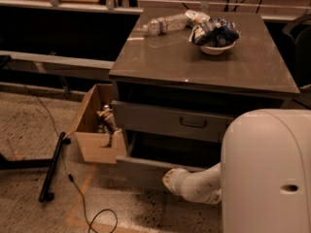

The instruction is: Close middle drawer

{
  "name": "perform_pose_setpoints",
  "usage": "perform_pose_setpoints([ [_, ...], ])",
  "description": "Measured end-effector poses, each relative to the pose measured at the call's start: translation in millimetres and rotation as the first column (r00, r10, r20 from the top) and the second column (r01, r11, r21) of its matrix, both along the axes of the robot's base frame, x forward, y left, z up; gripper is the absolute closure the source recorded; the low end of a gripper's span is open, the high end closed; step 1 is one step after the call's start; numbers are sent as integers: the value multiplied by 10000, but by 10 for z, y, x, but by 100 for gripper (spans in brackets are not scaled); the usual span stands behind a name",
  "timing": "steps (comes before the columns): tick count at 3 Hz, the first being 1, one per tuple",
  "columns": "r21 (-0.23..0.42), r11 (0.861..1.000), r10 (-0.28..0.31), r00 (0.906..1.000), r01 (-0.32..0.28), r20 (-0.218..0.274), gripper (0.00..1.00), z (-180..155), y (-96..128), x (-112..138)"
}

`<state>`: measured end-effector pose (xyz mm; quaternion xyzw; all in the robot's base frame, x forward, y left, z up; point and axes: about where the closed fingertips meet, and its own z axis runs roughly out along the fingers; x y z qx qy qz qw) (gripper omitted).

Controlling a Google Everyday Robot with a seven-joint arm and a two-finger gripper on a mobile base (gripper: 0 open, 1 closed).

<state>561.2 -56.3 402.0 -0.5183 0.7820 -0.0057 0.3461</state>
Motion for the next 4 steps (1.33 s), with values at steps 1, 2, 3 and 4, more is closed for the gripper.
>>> perform_pose_setpoints([
  [1, 0, 10000, -2, 10000, 2, -1, 100, -1, -1, -4],
  [2, 145, 9998, -132, 9994, 128, 325, 100, 4, -90, 298],
  [3, 344, 9992, -241, 9967, 214, 781, 100, 38, -156, 720],
  [4, 344, 9992, -241, 9966, 214, 782, 100, 38, -156, 720],
])
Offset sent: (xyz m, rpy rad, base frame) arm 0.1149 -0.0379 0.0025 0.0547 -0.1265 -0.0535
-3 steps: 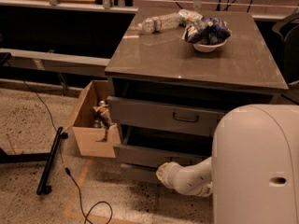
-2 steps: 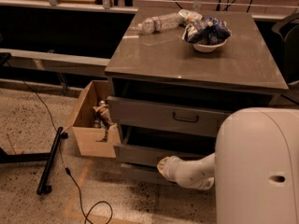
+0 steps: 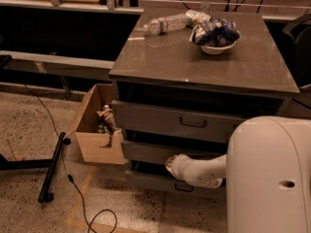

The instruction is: Close middle drawer

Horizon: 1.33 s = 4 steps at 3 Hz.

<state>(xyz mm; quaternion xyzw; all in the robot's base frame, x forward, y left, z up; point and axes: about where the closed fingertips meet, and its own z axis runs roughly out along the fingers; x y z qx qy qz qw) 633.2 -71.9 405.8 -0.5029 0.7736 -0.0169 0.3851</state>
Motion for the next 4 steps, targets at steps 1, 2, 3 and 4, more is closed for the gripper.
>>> perform_pose_setpoints([
  [1, 372, 9989, 266, 9994, -274, 231, 100, 123, 61, 235],
  [2, 1141, 9900, 847, 9964, -833, -75, 100, 223, 119, 111],
  [3, 1862, 9740, 1416, 9883, -1288, -572, 100, 392, 132, -274],
  [4, 2751, 9485, 1977, 9720, -1570, -1269, 100, 532, 118, -795],
])
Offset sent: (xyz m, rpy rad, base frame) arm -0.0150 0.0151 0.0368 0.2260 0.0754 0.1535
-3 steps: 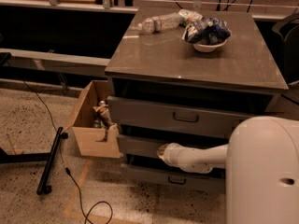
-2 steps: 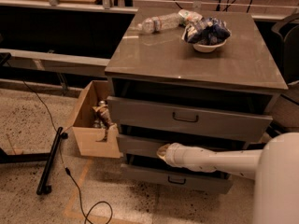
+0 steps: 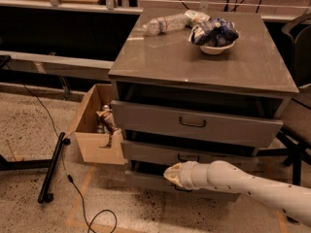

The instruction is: Close middle drawer

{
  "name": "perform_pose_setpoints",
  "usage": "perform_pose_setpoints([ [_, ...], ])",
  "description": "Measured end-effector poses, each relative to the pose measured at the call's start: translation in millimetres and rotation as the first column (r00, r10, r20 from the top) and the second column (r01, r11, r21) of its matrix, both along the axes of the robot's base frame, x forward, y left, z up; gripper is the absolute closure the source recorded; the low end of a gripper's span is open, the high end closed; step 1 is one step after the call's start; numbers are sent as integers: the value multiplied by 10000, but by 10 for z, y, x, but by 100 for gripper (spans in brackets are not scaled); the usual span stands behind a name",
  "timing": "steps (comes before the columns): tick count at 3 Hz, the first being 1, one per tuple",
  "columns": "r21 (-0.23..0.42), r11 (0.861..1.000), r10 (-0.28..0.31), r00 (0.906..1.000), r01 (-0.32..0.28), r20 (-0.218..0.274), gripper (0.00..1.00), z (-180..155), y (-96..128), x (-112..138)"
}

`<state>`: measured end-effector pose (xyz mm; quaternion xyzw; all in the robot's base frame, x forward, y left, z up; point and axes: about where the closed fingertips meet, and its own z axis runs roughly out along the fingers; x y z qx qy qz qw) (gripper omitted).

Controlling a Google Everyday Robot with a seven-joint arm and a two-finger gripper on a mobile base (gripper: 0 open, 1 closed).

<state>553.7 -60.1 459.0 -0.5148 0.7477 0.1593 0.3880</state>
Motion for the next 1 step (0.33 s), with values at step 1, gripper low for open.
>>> perform_pose_setpoints([
  [1, 664, 9972, -253, 9926, 333, -1184, 84, 99, -204, -365],
])
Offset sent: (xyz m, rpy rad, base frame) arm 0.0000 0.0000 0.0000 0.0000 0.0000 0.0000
